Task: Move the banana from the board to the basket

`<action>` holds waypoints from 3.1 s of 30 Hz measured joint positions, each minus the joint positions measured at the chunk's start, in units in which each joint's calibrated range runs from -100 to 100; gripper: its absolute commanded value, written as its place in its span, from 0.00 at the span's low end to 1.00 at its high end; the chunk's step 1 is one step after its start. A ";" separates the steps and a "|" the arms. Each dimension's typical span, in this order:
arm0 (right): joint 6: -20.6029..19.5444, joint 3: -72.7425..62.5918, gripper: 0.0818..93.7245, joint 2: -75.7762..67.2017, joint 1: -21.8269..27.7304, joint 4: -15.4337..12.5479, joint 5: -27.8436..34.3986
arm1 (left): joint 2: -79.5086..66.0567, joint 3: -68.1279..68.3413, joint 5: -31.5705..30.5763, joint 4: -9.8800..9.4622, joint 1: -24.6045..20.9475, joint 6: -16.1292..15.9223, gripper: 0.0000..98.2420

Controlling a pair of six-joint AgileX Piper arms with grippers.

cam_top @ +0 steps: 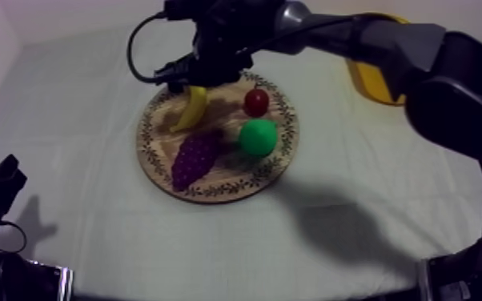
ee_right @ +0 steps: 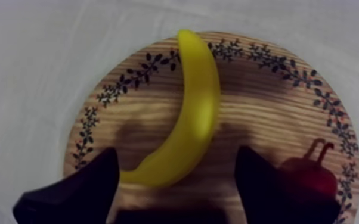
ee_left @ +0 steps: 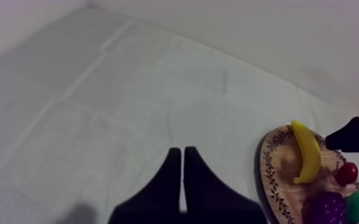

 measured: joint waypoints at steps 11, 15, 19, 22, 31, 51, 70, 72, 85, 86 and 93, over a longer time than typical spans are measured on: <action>0.71 -10.23 0.55 9.70 1.02 -0.20 2.42 | 0.00 0.00 0.00 0.00 0.00 0.00 0.00; 2.07 -12.58 0.36 12.32 0.98 -0.21 2.74 | 0.00 0.00 0.00 0.00 0.00 0.00 0.00; 2.58 -14.11 0.28 13.83 0.89 -0.21 3.04 | 0.00 0.00 0.00 0.00 0.00 0.00 0.00; 2.48 -14.94 0.29 13.92 1.11 0.23 3.66 | 0.00 0.00 0.00 0.00 0.00 0.00 0.00; 1.83 -13.04 0.30 7.80 1.61 1.68 6.97 | 0.00 0.00 0.00 0.00 0.00 0.00 0.00; 10.44 9.65 0.30 -30.49 16.89 -2.07 11.38 | 0.00 0.00 0.00 0.00 0.00 0.00 0.00; 13.67 40.00 0.31 -39.86 34.69 -0.73 -3.69 | 0.00 0.00 0.00 0.00 0.00 0.00 0.00; 14.04 41.25 0.31 -38.87 35.39 -0.78 -4.63 | 0.00 0.00 0.00 0.00 0.00 0.00 0.00; 15.22 34.80 0.31 -29.30 36.65 -1.17 -8.22 | 0.00 0.00 0.00 0.00 0.00 0.00 0.00; 15.25 34.14 0.31 -28.46 36.65 -1.17 -8.42 | 0.00 0.00 0.00 0.00 0.00 0.00 0.00; 15.20 30.36 0.37 -23.38 36.05 -0.95 -9.35 | 0.00 0.00 0.00 0.00 0.00 0.00 0.00</action>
